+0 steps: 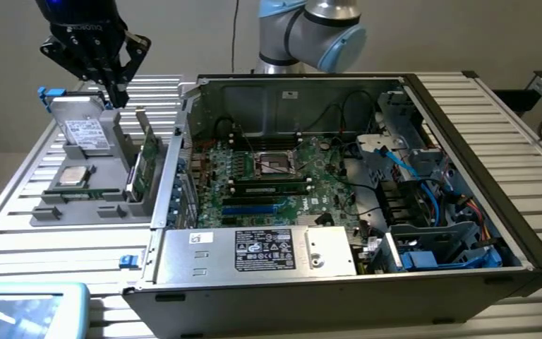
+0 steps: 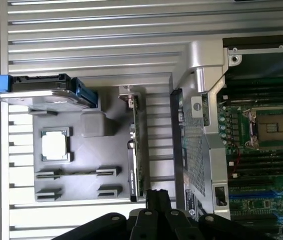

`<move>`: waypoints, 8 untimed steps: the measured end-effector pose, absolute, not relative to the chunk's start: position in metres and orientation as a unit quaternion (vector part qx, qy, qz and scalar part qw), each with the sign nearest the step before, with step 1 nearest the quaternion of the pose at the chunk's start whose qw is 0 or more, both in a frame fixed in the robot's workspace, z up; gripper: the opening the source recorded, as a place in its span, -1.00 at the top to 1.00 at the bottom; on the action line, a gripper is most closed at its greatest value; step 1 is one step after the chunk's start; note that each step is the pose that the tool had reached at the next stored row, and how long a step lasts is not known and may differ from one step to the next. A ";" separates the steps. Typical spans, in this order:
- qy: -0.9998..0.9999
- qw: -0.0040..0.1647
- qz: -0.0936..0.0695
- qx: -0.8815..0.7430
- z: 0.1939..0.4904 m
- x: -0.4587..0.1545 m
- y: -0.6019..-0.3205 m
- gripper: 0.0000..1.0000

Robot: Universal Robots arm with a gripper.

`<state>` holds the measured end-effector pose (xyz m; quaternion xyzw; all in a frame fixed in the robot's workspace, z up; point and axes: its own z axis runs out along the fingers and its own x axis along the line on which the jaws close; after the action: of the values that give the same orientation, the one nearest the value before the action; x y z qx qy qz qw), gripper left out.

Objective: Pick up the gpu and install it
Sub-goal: 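Reach for the gpu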

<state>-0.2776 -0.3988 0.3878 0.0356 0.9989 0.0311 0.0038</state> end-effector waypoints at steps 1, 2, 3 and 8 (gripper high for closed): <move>0.999 0.004 0.031 0.036 0.387 -0.281 -0.399 0.76; 0.999 0.003 0.031 0.036 0.387 -0.284 -0.399 0.76; 0.999 0.003 0.031 0.036 0.386 -0.286 -0.399 0.76; 0.999 0.003 0.033 0.036 0.384 -0.296 -0.398 0.76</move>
<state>-0.2963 -0.3980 0.3843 0.0357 0.9988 0.0329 0.0027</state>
